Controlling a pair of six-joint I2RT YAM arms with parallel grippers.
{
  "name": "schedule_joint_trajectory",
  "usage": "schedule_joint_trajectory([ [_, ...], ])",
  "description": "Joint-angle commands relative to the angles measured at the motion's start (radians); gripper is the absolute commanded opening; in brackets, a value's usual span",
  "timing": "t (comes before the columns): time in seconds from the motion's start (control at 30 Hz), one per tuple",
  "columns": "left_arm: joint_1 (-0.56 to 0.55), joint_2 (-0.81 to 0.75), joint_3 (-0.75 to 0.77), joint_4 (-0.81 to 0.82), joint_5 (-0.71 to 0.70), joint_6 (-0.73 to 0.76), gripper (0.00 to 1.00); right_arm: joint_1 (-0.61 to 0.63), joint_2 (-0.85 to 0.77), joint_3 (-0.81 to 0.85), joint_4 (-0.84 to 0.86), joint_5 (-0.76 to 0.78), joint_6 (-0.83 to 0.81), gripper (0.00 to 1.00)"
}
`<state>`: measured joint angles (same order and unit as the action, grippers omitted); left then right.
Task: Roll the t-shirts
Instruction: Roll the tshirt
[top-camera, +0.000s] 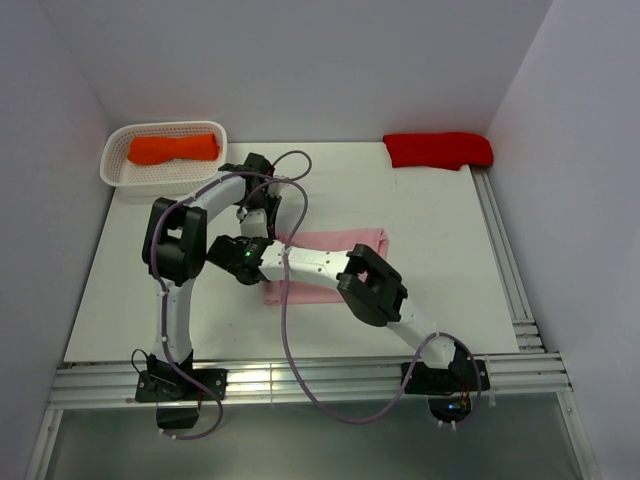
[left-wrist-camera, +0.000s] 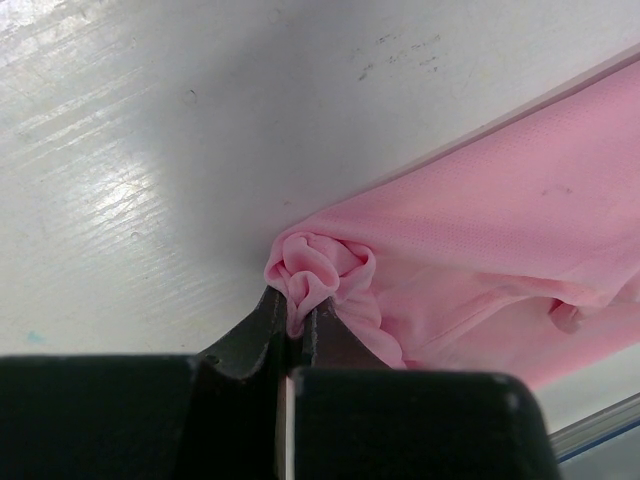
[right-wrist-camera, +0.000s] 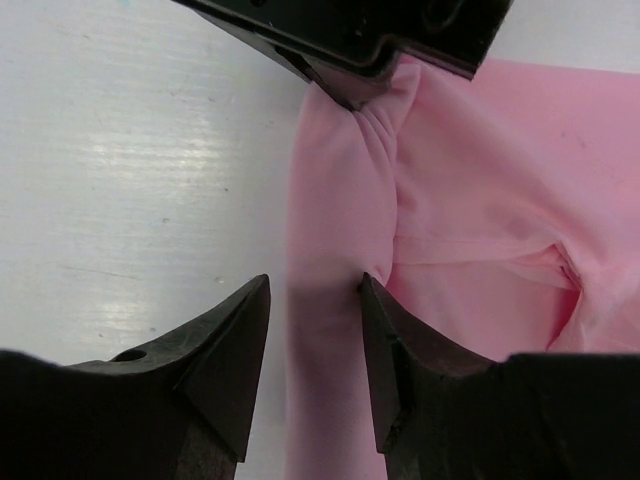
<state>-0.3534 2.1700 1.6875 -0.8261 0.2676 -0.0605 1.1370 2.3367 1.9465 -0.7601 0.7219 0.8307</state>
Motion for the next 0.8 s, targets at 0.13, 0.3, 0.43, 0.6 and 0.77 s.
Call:
schedule_joint_trajectory([
  [0.13, 0.001, 0.057, 0.026, -0.016, -0.088, 0.048, 0.01, 0.018, 0.047, 0.014, -0.182, 0.001, 0.097, 0.42],
  [0.3, 0.001, 0.068, 0.047, -0.027, -0.082, 0.045, 0.07, 0.021, 0.006, -0.072, -0.141, -0.012, 0.136, 0.27],
  [0.43, 0.002, 0.070, 0.083, -0.048, -0.056, 0.050, 0.29, 0.018, -0.071, -0.190, 0.008, -0.067, 0.131, 0.20],
  [0.6, 0.024, 0.037, 0.172, -0.108, 0.074, 0.114, 0.65, -0.031, -0.265, -0.490, 0.388, -0.241, 0.143, 0.18],
  [0.77, 0.088, 0.001, 0.258, -0.168, 0.266, 0.156, 0.74, -0.134, -0.413, -0.835, 0.895, -0.493, 0.217, 0.15],
])
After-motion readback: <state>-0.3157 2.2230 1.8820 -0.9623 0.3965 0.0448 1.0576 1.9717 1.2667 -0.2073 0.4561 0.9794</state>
